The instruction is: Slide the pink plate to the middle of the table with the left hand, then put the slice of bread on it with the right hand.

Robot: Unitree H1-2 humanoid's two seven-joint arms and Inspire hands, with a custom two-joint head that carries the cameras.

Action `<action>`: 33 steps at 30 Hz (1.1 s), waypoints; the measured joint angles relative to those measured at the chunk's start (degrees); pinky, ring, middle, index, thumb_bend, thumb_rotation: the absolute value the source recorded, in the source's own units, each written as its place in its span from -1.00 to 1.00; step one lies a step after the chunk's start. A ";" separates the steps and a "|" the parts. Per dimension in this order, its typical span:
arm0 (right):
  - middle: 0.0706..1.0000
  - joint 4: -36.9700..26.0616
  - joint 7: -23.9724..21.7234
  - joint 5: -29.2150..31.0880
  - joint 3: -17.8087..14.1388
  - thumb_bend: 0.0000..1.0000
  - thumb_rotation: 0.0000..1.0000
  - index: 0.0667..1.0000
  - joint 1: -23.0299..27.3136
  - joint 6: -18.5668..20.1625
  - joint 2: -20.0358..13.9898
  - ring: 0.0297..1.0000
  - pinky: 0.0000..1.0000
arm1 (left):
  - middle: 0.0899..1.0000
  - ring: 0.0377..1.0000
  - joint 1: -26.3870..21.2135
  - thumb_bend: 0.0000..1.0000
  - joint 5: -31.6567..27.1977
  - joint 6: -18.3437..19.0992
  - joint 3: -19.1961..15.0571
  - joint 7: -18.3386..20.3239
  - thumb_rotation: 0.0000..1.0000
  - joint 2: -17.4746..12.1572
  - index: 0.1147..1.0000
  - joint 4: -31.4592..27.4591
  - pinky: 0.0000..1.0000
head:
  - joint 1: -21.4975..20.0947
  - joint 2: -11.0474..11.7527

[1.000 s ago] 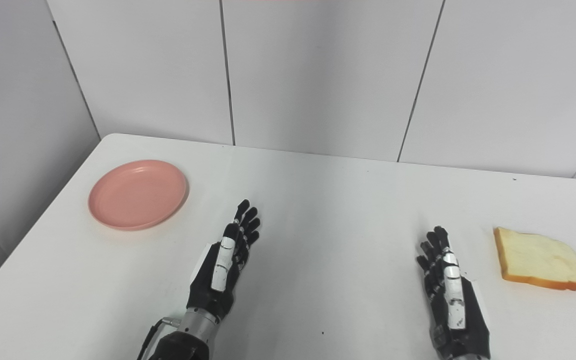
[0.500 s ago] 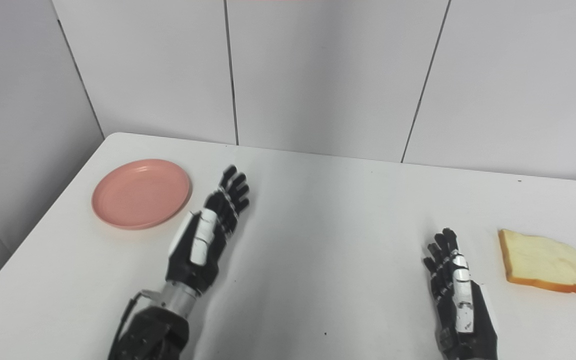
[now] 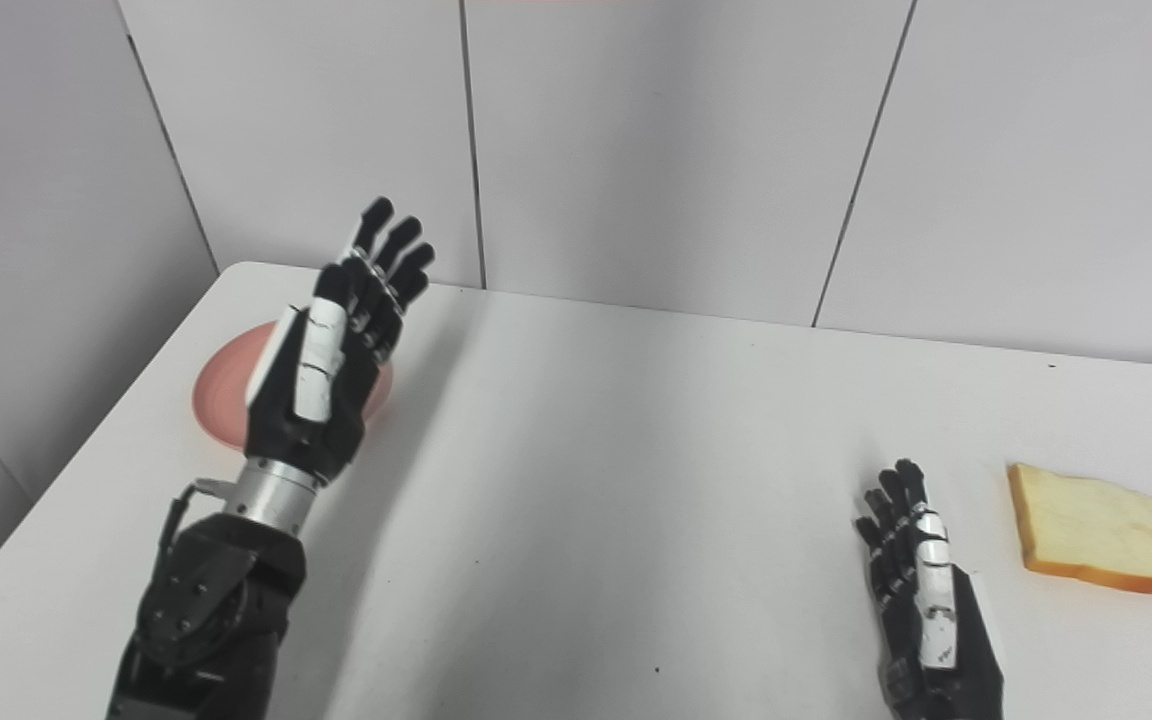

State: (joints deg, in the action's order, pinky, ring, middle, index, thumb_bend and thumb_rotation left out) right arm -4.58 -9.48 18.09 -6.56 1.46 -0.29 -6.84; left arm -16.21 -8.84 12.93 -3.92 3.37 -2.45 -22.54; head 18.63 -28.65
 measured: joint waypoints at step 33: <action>1.00 -0.45 0.03 -0.23 0.56 0.05 1.00 1.00 -0.06 0.00 0.36 1.00 1.00 | 0.84 0.87 -11.90 0.70 -6.39 -3.82 -17.81 -4.36 0.90 -14.25 0.80 22.26 0.91 | 0.88 0.53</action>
State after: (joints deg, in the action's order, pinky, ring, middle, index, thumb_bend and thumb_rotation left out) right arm -5.03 -9.44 17.86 -6.00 1.40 -0.29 -6.48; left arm -28.10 -15.23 9.11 -21.73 -0.99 -16.71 -0.28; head 19.51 -28.12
